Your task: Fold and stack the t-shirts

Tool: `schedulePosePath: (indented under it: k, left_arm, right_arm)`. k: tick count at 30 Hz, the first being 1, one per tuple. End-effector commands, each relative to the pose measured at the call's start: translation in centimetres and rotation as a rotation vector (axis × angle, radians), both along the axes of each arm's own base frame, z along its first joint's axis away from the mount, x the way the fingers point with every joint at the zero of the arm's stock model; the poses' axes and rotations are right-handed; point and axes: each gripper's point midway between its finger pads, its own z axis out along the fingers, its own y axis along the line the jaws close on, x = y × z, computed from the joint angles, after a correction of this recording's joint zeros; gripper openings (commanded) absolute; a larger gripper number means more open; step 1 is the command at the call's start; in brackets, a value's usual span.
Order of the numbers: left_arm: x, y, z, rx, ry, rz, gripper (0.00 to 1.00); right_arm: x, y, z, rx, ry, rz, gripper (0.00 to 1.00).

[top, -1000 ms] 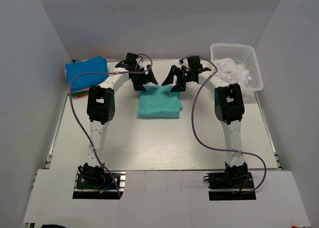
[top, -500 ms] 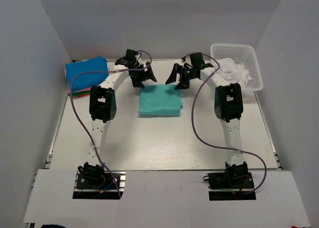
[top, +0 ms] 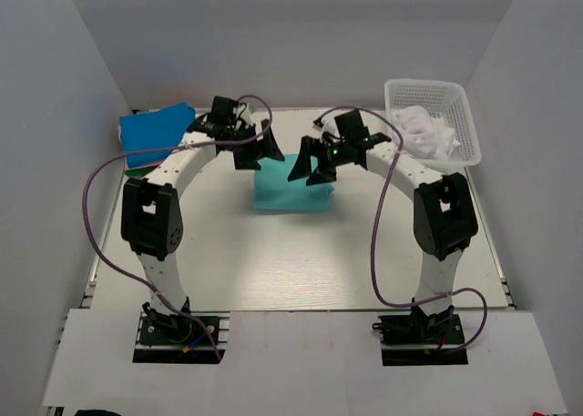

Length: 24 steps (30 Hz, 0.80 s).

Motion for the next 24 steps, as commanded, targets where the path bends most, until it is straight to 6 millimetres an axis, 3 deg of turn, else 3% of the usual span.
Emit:
schedulePosePath:
  k: [1,4,10,11,13,15,18,20,24]
  left_arm:
    - [-3.1,-1.6,-1.2,-0.1,0.029,-0.071,1.0]
    - [-5.0,-1.9,-4.1,-0.133,0.1,-0.098,1.0]
    - [-6.9,-1.8,-10.7,-0.102,0.259,-0.09,1.0]
    - [-7.3,-1.2,-12.2,-0.062,0.295,-0.078,1.0]
    - [-7.9,-0.6,-13.1,-0.022,0.311,-0.068,1.0]
    - [-8.9,1.1,-14.6,0.047,0.359,-0.033,1.0]
    - [-9.2,3.2,-15.1,0.12,0.369,0.019,1.0]
    - [-8.5,3.5,-13.7,0.14,0.326,0.027,1.0]
    - [-6.4,2.1,-9.0,0.12,0.222,0.012,1.0]
  right_arm:
    - [-2.1,0.6,-3.0,0.038,0.071,0.018,0.9]
    - [-3.3,0.4,-5.6,0.025,0.149,0.018,0.9]
    - [-3.7,-2.4,-13.2,-0.129,0.256,-0.052,0.9]
    - [-3.9,-2.8,-13.9,-0.136,0.277,-0.059,0.9]
    - [-4.6,-3.4,-15.1,-0.14,0.32,-0.055,0.9]
    - [-4.5,-3.6,-14.8,-0.135,0.313,-0.056,0.9]
    - [-5.0,-4.9,-15.1,-0.149,0.313,-0.065,0.9]
    - [-5.9,-5.8,-14.7,-0.166,0.31,-0.036,0.9]
    - [-5.6,-6.6,-11.1,-0.204,0.211,0.002,0.9]
